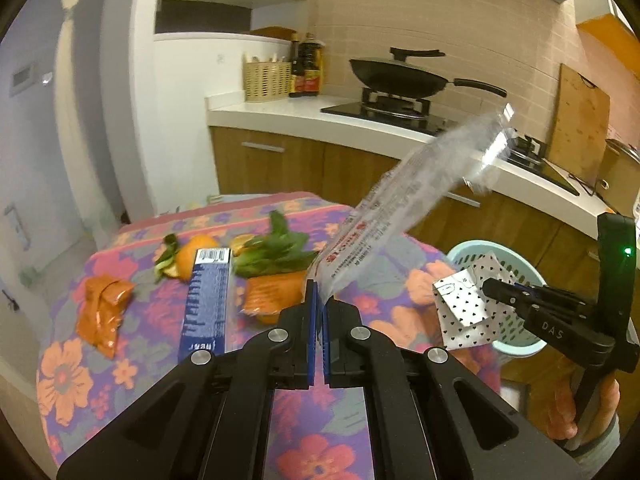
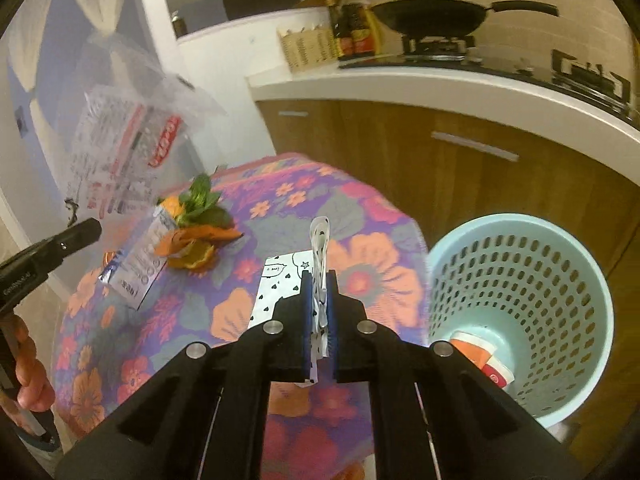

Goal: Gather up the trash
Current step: 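Carry bag and napkin over the basket and open both grippers to drop them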

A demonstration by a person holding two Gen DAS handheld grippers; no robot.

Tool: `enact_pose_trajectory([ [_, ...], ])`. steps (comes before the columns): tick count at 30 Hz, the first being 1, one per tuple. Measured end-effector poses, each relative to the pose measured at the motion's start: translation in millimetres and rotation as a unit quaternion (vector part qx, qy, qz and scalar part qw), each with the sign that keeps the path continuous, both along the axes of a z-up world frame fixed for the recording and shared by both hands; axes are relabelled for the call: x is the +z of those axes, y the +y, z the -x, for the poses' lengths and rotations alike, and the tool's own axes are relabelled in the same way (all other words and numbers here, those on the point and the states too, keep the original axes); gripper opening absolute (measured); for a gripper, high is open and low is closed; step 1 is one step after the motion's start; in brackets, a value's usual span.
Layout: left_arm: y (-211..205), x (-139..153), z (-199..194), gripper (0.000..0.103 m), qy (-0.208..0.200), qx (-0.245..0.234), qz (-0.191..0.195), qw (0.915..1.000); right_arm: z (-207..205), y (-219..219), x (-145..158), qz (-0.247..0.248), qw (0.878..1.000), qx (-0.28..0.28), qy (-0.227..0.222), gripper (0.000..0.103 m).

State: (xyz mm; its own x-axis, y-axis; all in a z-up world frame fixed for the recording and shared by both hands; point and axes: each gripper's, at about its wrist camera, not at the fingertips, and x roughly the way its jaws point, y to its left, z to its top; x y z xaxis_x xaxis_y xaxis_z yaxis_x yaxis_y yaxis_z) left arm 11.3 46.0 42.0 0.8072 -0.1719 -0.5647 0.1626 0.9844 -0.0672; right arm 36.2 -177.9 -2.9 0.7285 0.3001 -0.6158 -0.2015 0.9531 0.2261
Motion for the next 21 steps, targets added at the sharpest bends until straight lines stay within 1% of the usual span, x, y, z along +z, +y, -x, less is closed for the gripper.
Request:
enact_pose_trajectory([
  [2,-11.2,2.3,-4.0,0.000,0.001,-0.013,0.000,0.9999,1.4,-14.8,3.4,0.000,1.000,-0.017,-0.008,0.004],
  [3,-21.8,3.5,-6.9,0.000,0.000,-0.020,-0.006,0.9998,1.9,-24.9,4.6,-0.001,1.000,-0.029,-0.010,0.004],
  [7,-61.0,0.0,-19.4,0.000,0.006,-0.053,-0.019,0.9984,1.6,-67.7,0.1,-0.009,0.997,-0.076,-0.010,0.004],
  [13,-131.5,-17.7,-47.1,0.000,0.035,-0.109,-0.029,0.9930,0.5,-136.6,-20.8,-0.034,0.989,-0.145,0.015,0.004],
  [17,-180.4,-31.7,-67.4,0.000,0.057,-0.141,-0.038,0.9876,-1.0,-165.8,-34.3,-0.042,0.983,-0.177,0.028,0.004],
  [20,-206.0,-42.0,-79.6,0.000,0.076,-0.153,-0.047,0.9842,-3.9,-182.0,-45.8,-0.040,0.979,-0.197,0.042,0.004],
  [21,-216.2,-47.8,-85.9,0.000,0.087,-0.156,-0.052,0.9826,-5.8,-186.3,-50.8,-0.037,0.977,-0.202,0.049,0.004],
])
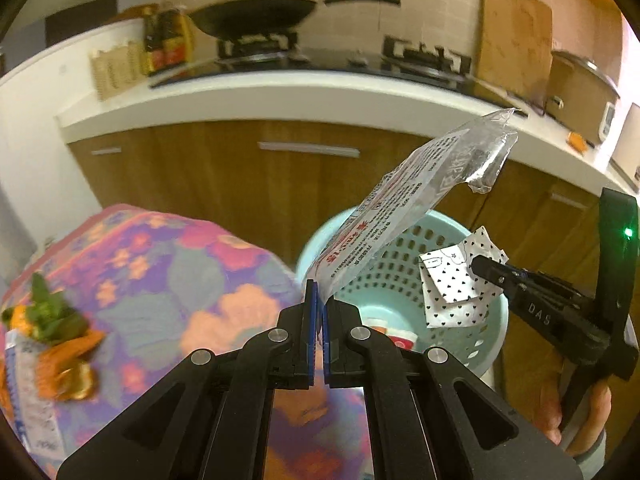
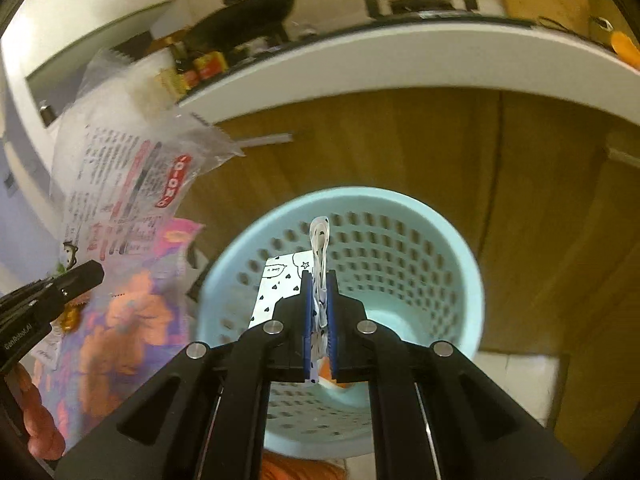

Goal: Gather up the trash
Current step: 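Carry bag and napkin over the basket and open both grippers to drop them, then grasp the milk carton with the left gripper while the right grasps the orange wrapper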

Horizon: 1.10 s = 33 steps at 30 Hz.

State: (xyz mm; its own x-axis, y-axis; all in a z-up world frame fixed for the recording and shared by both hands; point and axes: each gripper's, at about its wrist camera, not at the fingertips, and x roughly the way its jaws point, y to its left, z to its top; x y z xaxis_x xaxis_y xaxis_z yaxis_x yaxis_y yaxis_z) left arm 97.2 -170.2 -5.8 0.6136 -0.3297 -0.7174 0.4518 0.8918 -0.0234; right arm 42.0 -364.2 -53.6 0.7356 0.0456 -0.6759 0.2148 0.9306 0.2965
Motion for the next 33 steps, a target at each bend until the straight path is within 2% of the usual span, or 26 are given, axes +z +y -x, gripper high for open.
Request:
enact_pose_trajectory([
  [5,-29.7,-23.3,-22.4,0.000,0.048,-0.017,-0.010,0.9986,-6.5,-7.4,-19.8,0.000,1.000,-0.010,0.028,0.005],
  [9,-43.0,-36.0,-29.2,0.004,0.058,-0.020,-0.025,0.9978,-6.9,-9.3,-27.6,-0.003,0.999,-0.005,0.037,0.005],
  [12,-44.1,-43.0,-33.4,0.007,0.067,-0.018,-0.026,0.9973,-7.9,-9.5,-30.8,-0.007,0.999,-0.003,0.040,0.011],
  [15,-44.7,-47.9,-35.2,0.034,0.071,-0.015,-0.029,0.9969,-5.1,-13.3,-31.9,-0.006,0.999,-0.004,0.044,0.021],
  [17,-44.4,-48.6,-33.7,0.034,0.070,-0.018,-0.028,0.9970,-2.6,-11.9,-32.8,-0.008,0.999,-0.004,0.044,0.026],
  [20,-39.5,-45.6,-29.2,0.034,0.069,-0.025,-0.013,0.9972,-0.1,-17.5,-31.9,-0.011,0.999,-0.005,0.039,0.028],
  [23,-37.0,-40.2,-20.9,0.034,0.056,-0.026,-0.011,0.9981,3.4,-18.0,-27.1,-0.008,0.999,-0.004,0.034,0.029],
  [27,-26.4,-26.6,-9.5,0.040,0.033,-0.026,0.007,0.9991,6.6,-10.0,-17.1,-0.002,1.000,0.004,0.022,0.029],
  [33,1.4,-5.9,7.6,0.046,0.004,-0.001,0.034,0.9994,11.5,15.8,5.7,0.013,0.999,0.029,-0.003,0.029],
])
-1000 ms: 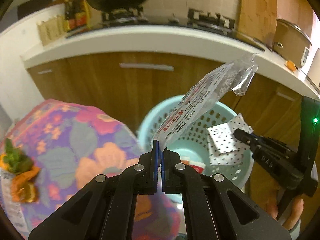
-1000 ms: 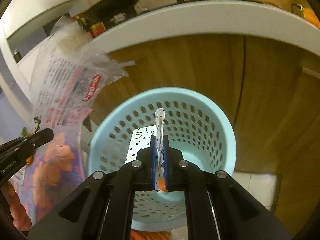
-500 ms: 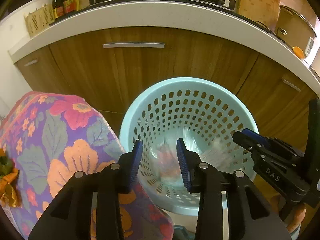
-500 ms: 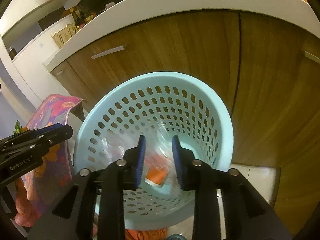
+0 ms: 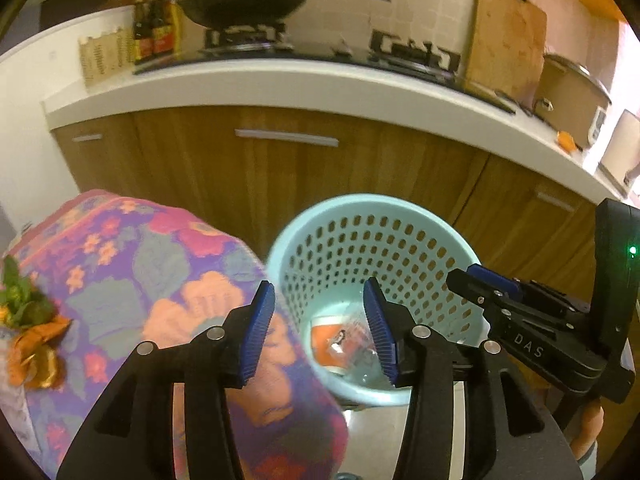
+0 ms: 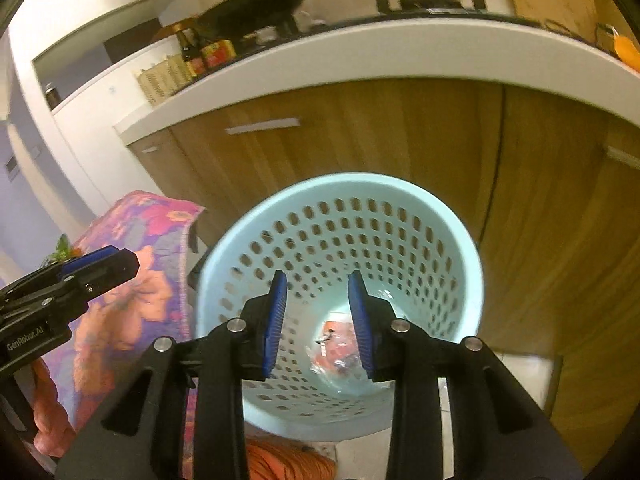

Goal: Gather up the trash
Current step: 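Grasp the milk carton with the left gripper while the right grasps the orange wrapper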

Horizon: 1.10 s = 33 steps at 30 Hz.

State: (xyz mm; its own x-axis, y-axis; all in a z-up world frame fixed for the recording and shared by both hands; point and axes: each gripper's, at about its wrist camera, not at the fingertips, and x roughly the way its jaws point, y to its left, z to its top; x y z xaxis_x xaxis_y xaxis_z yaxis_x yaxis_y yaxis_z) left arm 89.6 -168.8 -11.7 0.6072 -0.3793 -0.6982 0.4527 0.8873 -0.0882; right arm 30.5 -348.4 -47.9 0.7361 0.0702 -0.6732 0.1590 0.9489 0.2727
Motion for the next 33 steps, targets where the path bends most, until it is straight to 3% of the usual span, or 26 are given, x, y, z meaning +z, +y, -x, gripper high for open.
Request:
enact_pose_trajectory([
  [7,63.8,27.1,33.4,0.055,-0.050,0.057,0.019,0.9969,-2.6,57.9,24.4,0.016,0.998,0.055,-0.023,0.030],
  [10,99.0,37.7,47.2,0.058,-0.071,0.094,0.025,0.9928,-5.1,91.8,33.5,0.032,0.995,0.084,-0.034,0.042],
  [13,131.3,45.8,57.7,0.061,-0.086,0.128,0.030,0.9876,-6.4,123.4,41.8,0.043,0.992,0.111,-0.047,0.043],
  [17,180.6,52.4,74.2,0.066,-0.104,0.181,0.032,0.9774,-11.8,171.0,50.6,0.059,0.985,0.153,-0.059,0.043],
  [21,231.0,54.1,89.4,0.079,-0.122,0.242,0.023,0.9622,-18.1,209.7,54.5,0.066,0.977,0.191,-0.071,0.043],
  [27,293.0,38.2,84.6,0.079,-0.084,0.298,0.017,0.9508,-39.6,264.9,57.3,0.067,0.964,0.250,-0.066,0.043],
  [33,314.9,13.2,61.5,0.079,-0.035,0.300,0.038,0.9525,-62.2,304.6,44.2,0.055,0.954,0.289,-0.050,0.043],
])
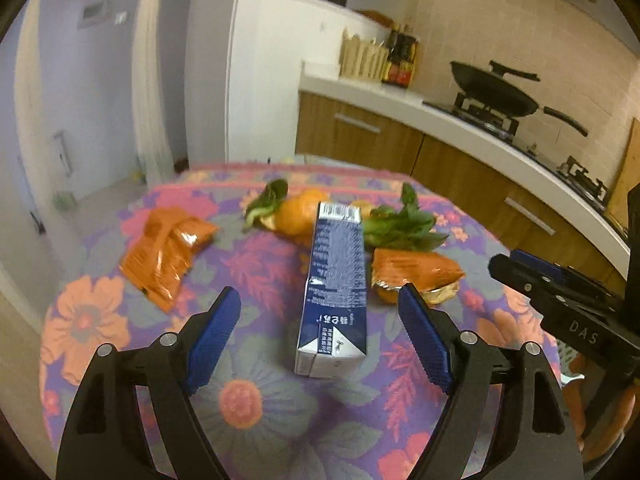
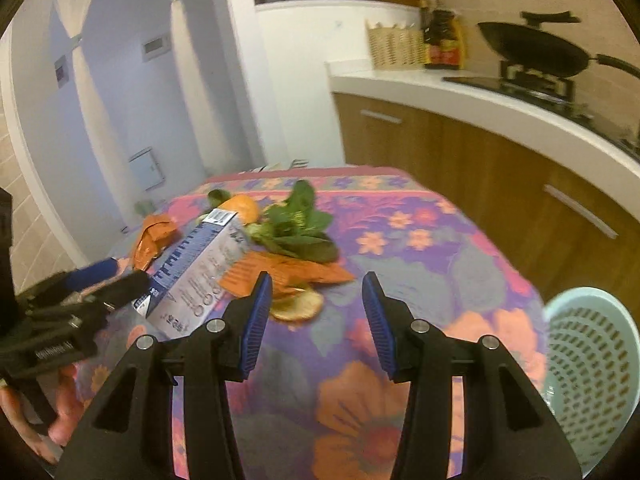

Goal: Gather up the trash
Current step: 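Grasp the milk carton with the left gripper while the right grasps the orange wrapper, then carry carton and wrapper over the basket and open both grippers to drop them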

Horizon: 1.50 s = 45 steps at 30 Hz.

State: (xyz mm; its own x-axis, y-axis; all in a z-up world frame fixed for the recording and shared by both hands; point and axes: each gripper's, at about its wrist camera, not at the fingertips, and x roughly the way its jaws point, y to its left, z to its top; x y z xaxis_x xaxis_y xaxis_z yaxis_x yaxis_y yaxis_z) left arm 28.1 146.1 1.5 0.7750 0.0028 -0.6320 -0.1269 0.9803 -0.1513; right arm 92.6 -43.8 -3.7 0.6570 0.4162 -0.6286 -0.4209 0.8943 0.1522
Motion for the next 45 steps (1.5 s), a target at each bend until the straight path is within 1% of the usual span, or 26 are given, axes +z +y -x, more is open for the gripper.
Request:
enact_pose_trajectory([
  [3,-2.2,-10.2,-11.5,0.076,0.012,-0.001,-0.002,0.9999,-8.7,12.0,-9.0,0.003,1.000,0.005,0.005,0.043],
  [8,-7.8,-24.2,-24.5,0.065,0.026,-0.001,-0.013,0.9996,-14.5,22.4,-13.3,0.009,1.000,0.014,0.004,0.043],
  [9,-6.9,-25.6,-25.7,0.060,0.026,-0.002,-0.011,0.9996,-16.0,25.4,-13.8,0.011,1.000,0.017,0.002,0.043],
  [10,-6.2,-27.7,-26.5,0.052,0.026,-0.003,-0.006,0.9996,-17.9,29.3,-15.6,0.018,1.000,0.018,0.002,0.043],
  [11,-4.6,-30.7,-26.9,0.048,0.027,-0.005,0.002,0.9996,-19.6,32.3,-17.6,0.024,1.000,0.019,0.004,0.043],
  [12,-3.8,-33.1,-27.8,0.041,0.029,-0.006,0.007,0.9995,-21.2,35.2,-19.5,0.030,0.999,0.019,0.007,0.043],
  [13,-3.7,-34.4,-28.4,0.037,0.031,-0.007,0.010,0.9995,-23.2,37.6,-21.1,0.032,0.999,0.022,0.010,0.043],
  [15,-4.8,-32.3,-23.4,0.036,0.016,-0.002,0.004,0.9999,-26.3,40.1,-22.6,0.032,0.999,0.025,0.014,0.043],
  [16,-6.1,-31.4,-22.0,0.035,0.010,0.001,0.001,0.9999,-27.9,41.2,-23.5,0.034,0.999,0.023,0.016,0.047],
  [17,-8.0,-30.4,-18.7,0.035,0.003,0.003,-0.005,1.0000,-29.0,42.2,-24.7,0.037,0.999,0.021,0.019,0.055],
  [19,-11.9,-27.9,-15.3,0.035,-0.008,0.007,-0.015,0.9998,-30.2,43.7,-26.3,0.042,0.999,0.020,0.022,0.064],
  [22,-14.1,-23.8,-11.8,0.035,-0.020,0.020,-0.030,0.9991,-29.2,47.7,-27.4,0.051,0.998,0.022,0.020,0.064],
  [24,-13.6,-21.6,-10.2,0.035,-0.027,0.026,-0.032,0.9988,-30.0,52.1,-29.9,0.064,0.997,0.023,0.024,0.064],
  [25,-12.6,-21.0,-9.7,0.035,-0.028,0.028,-0.030,0.9988,-30.1,53.8,-30.6,0.068,0.997,0.026,0.024,0.058],
  [26,-11.3,-20.7,-9.5,0.035,-0.028,0.030,-0.027,0.9988,-29.4,55.5,-31.2,0.072,0.997,0.028,0.023,0.046],
  [27,-9.3,-20.8,-9.5,0.035,-0.028,0.032,-0.022,0.9989,-28.9,57.1,-32.3,0.076,0.996,0.030,0.024,0.044],
  [28,-7.7,-20.6,-9.7,0.035,-0.028,0.033,-0.019,0.9989,-28.1,58.4,-32.7,0.080,0.996,0.031,0.023,0.033],
  [29,-6.3,-20.3,-9.3,0.035,-0.029,0.034,-0.016,0.9989,-25.6,59.4,-32.1,0.082,0.996,0.034,0.018,0.031],
  [33,-6.4,-19.6,-7.4,0.035,-0.033,0.033,-0.014,0.9988,-13.9,59.3,-27.9,0.085,0.996,0.040,-0.002,0.027],
  [35,-6.9,-19.1,-6.2,0.035,-0.035,0.032,-0.015,0.9988,-7.3,55.9,-24.6,0.077,0.996,0.045,-0.009,0.026],
  [39,-7.3,-18.0,-4.4,0.035,-0.040,0.032,-0.015,0.9986,8.6,41.5,-19.0,0.040,0.997,0.064,-0.008,0.026],
  [41,-7.3,-17.7,-3.7,0.035,-0.041,0.032,-0.013,0.9986,15.1,31.1,-16.6,0.017,0.997,0.070,-0.002,0.026],
  [43,-6.8,-17.6,-3.4,0.035,-0.041,0.032,-0.013,0.9985,20.7,16.7,-13.0,-0.022,0.996,0.082,0.009,0.026],
  [45,-6.9,-17.5,-2.3,0.035,-0.043,0.031,-0.012,0.9985,25.5,7.5,-8.8,-0.041,0.996,0.083,0.013,0.026],
])
